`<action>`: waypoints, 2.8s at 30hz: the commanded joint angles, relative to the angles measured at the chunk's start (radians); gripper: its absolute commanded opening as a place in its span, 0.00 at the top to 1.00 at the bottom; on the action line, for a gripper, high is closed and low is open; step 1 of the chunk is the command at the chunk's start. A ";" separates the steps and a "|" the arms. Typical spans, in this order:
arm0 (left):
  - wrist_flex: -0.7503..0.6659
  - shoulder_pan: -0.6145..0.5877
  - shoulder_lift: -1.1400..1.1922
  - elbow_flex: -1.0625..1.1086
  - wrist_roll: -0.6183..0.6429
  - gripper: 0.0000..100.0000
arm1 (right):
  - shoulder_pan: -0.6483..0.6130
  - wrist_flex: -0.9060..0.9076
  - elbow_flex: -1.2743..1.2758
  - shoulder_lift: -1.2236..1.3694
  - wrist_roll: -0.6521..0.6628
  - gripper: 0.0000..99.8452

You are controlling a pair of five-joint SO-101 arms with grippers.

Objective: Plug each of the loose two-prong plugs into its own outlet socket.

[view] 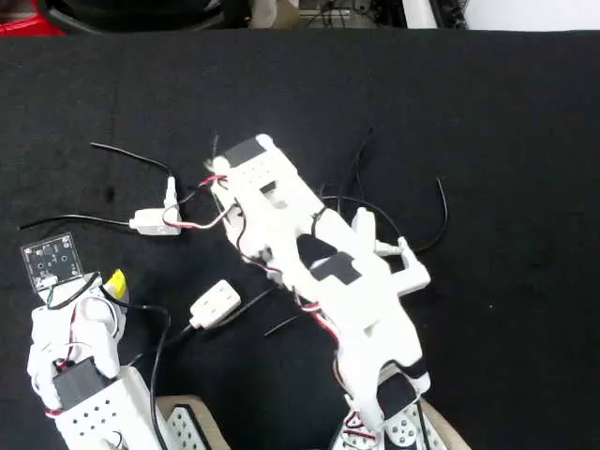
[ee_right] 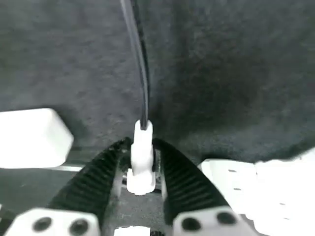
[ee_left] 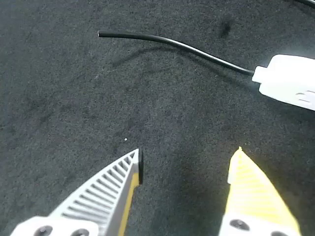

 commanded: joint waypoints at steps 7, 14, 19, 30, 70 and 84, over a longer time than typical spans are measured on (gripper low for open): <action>-0.051 0.008 -0.005 -0.010 0.005 0.71 | -0.087 -0.054 0.265 -0.607 -0.035 0.99; -0.091 0.064 -0.005 -0.071 0.060 0.71 | -0.153 -0.508 0.762 -1.053 -0.052 0.99; -0.084 0.222 -0.005 -0.216 0.181 0.71 | -0.247 -1.049 1.262 -1.336 -0.104 0.99; -0.080 0.641 -0.005 -0.309 0.227 0.71 | -0.253 -1.412 1.590 -1.480 -0.147 0.99; 0.132 0.136 -0.006 -0.111 -0.046 0.71 | -0.184 -1.461 1.534 -1.069 -0.279 0.99; 0.135 0.136 -0.006 -0.111 -0.048 0.71 | -0.302 -1.335 1.460 -0.892 -0.284 0.99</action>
